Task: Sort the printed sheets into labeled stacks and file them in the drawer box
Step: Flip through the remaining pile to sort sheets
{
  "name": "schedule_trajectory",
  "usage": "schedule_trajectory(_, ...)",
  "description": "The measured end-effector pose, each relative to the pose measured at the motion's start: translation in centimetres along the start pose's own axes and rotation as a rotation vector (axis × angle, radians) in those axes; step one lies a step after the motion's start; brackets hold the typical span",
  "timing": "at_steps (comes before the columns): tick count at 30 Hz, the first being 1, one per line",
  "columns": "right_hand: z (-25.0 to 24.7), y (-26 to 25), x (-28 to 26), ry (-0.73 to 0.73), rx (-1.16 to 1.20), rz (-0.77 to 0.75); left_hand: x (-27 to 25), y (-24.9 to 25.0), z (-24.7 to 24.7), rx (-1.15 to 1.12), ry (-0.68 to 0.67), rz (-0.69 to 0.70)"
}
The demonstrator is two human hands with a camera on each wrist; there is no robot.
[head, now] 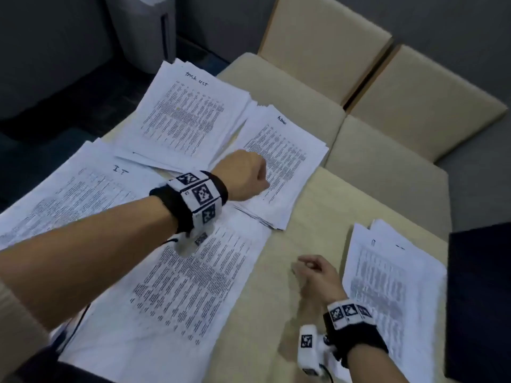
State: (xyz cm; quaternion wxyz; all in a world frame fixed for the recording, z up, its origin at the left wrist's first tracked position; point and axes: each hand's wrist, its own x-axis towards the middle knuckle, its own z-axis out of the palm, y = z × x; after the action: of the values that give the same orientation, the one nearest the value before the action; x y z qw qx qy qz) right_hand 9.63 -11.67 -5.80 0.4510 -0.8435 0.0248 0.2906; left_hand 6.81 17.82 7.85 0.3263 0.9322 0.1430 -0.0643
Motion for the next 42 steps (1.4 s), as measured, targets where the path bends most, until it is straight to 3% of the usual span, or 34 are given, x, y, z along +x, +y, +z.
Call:
schedule_trajectory(2, -1.8, -0.4, -0.6, 0.058, 0.173, -0.017, -0.7, 3.8, 2.5, -0.062, -0.071, 0.010)
schedule_trajectory(7, -9.7, 2.4, -1.7, 0.401, 0.227, -0.123, -1.6, 10.3, 10.6, -0.160, -0.167, -0.080)
schedule_trajectory(9, -13.7, 5.0, -2.0, 0.580, 0.204, -0.079, -2.2, 12.1, 14.6, -0.149, -0.211, -0.115)
schedule_trajectory(11, -17.4, 7.6, -2.1, 0.654, 0.106, 0.050, -2.9, 13.4, 18.3, -0.138, -0.265, -0.158)
schedule_trajectory(15, -21.3, 11.2, -1.9, 0.491, -0.057, 0.211, -3.5, 15.2, 24.2, -0.144, -0.280, -0.214)
schedule_trajectory(19, -22.0, 13.3, -1.0, 0.405, 0.139, 0.171, -4.2, 16.8, 27.5, -0.167, -0.075, -0.220)
schedule_trajectory(23, -23.1, 13.6, -1.2, 0.290, 0.107, 0.095, -4.9, 17.0, 28.4, -0.190, 0.079, -0.224)
schedule_trajectory(27, -23.2, 14.0, -2.6, 0.342, 0.100, 0.015, -4.9, 16.4, 28.2, -0.267, 0.123, -0.301)
schedule_trajectory(30, -23.2, 13.6, -4.0, 0.356, 0.118, 0.060, -4.2, 15.5, 28.1, -0.244, 0.112, -0.326)
schedule_trajectory(36, -24.0, 12.3, -6.1, 0.573, 0.350, 0.127, -3.2, 13.9, 27.4, -0.260, 0.098, -0.354)
schedule_trajectory(42, -23.8, 11.9, -6.8, 0.495, 0.608, 0.328, -2.5, 13.8, 26.7, -0.599, -0.016, -0.321)
